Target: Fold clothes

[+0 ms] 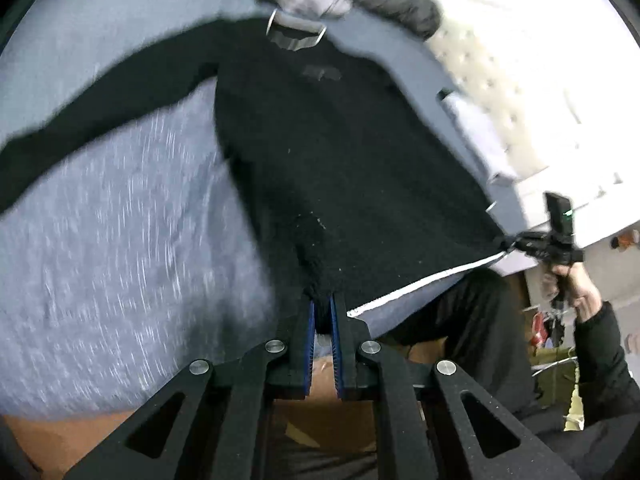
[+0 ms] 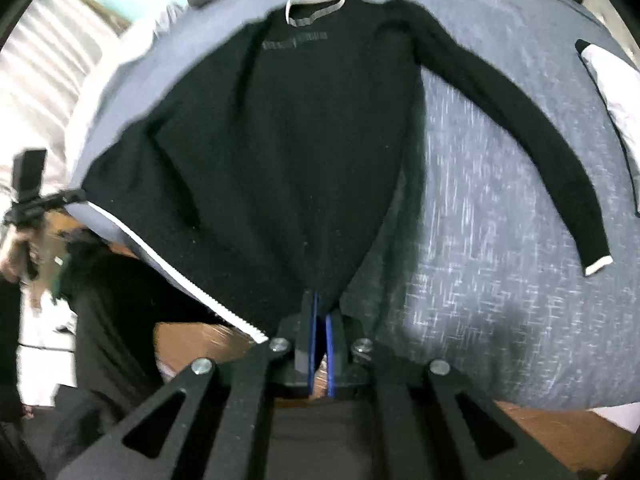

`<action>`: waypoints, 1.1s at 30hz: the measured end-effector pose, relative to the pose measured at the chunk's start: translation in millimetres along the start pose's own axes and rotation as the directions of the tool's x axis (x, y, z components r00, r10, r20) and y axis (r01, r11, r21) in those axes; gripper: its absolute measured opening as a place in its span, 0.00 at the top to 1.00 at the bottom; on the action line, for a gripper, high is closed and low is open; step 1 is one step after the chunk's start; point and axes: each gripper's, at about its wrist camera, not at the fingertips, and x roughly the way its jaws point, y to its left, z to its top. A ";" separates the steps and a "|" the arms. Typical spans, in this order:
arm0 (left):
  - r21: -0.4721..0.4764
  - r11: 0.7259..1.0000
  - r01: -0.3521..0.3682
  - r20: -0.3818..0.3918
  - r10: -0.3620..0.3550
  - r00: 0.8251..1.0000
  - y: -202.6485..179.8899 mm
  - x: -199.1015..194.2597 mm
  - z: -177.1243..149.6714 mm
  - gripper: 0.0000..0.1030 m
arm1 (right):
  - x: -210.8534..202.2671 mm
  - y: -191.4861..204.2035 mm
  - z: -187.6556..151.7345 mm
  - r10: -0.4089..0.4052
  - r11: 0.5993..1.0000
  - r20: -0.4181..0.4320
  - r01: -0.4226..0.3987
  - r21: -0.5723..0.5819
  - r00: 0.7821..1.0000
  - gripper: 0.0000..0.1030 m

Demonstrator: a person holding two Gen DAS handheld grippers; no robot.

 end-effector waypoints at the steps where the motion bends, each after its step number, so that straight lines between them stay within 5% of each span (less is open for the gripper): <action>1: -0.010 1.000 -0.012 -0.023 0.012 1.000 4.4 9.1 -3.0 0.92 | 7.0 1.2 -0.9 -0.011 1.000 -0.007 0.011 -0.003 1.000 0.97; 4: -0.041 0.998 -0.056 -0.058 0.053 0.997 15.7 23.7 -8.0 0.90 | 14.3 -4.0 -0.3 -0.017 1.000 -0.029 0.017 0.011 0.999 0.93; 6: -0.053 0.995 -0.080 -0.053 0.077 0.996 20.2 23.4 -6.5 0.86 | 8.0 -11.4 3.7 -0.028 0.999 -0.023 0.029 0.027 0.999 0.78; 8: -0.044 0.994 -0.099 -0.027 0.098 0.995 21.2 17.5 7.8 0.70 | -1.8 -19.9 8.8 -0.044 0.998 -0.010 0.044 0.045 0.999 0.66; 9: -0.040 0.993 -0.108 -0.014 0.108 0.994 21.8 14.6 14.9 0.63 | -7.4 -24.3 13.1 -0.049 0.997 0.005 0.048 0.056 0.999 0.66; 14: -0.020 0.987 -0.157 0.053 0.158 0.986 24.4 -0.2 50.6 0.62 | -31.8 -44.8 49.4 -0.059 0.993 0.126 0.045 0.112 0.990 0.62; 21: -0.035 0.980 -0.198 0.115 0.201 0.973 37.8 -0.3 115.8 0.58 | -19.9 -54.6 110.6 -0.139 0.988 0.167 0.125 0.092 0.976 0.57; 33: 0.003 0.967 -0.256 0.131 0.253 0.959 72.8 56.8 259.0 0.49 | 23.2 -80.4 250.2 -0.108 0.994 0.262 0.106 0.020 0.959 0.57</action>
